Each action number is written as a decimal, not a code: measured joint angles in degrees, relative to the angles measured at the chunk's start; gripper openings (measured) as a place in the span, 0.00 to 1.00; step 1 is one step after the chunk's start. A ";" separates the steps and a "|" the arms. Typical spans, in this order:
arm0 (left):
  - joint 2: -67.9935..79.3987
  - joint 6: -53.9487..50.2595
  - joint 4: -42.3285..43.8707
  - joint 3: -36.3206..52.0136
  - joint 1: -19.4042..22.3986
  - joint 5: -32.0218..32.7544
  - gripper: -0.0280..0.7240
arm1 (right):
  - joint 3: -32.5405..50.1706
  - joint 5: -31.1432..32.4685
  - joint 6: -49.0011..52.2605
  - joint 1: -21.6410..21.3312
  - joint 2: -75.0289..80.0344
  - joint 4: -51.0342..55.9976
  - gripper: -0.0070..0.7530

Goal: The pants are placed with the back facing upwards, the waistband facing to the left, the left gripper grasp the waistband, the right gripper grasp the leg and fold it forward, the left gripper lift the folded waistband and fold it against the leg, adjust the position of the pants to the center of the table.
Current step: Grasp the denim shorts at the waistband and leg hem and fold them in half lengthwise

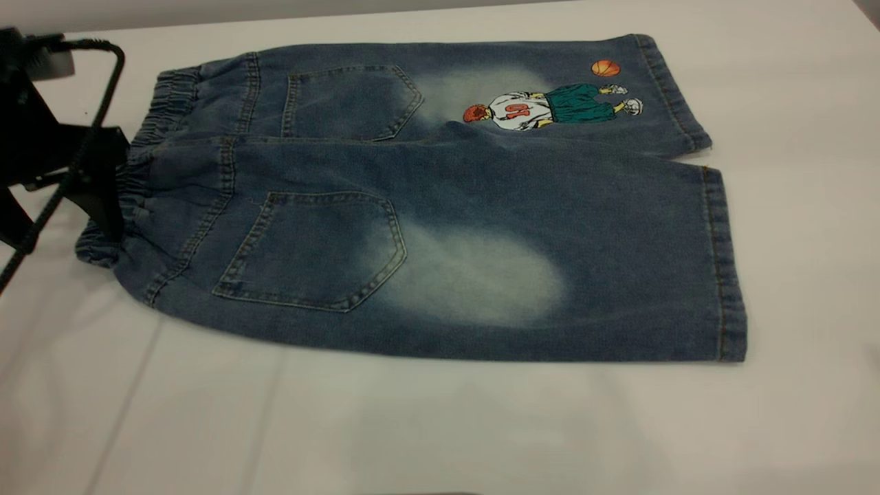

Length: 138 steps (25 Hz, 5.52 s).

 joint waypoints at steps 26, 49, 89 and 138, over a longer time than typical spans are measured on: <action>4.89 0.12 -4.75 -0.77 -0.76 -6.70 0.14 | -3.95 3.61 -1.97 0.00 3.22 0.12 0.79; 4.89 5.52 -5.36 -11.36 -1.86 7.52 0.14 | -9.61 3.17 -24.53 16.78 35.93 0.68 0.79; 4.89 5.98 -5.42 -11.36 -1.86 7.47 0.14 | 5.87 -29.79 -10.71 26.78 68.88 -2.87 0.79; -2.73 5.92 -34.47 -11.36 -1.86 3.44 0.14 | -14.56 -25.46 -10.30 15.26 55.23 3.24 0.04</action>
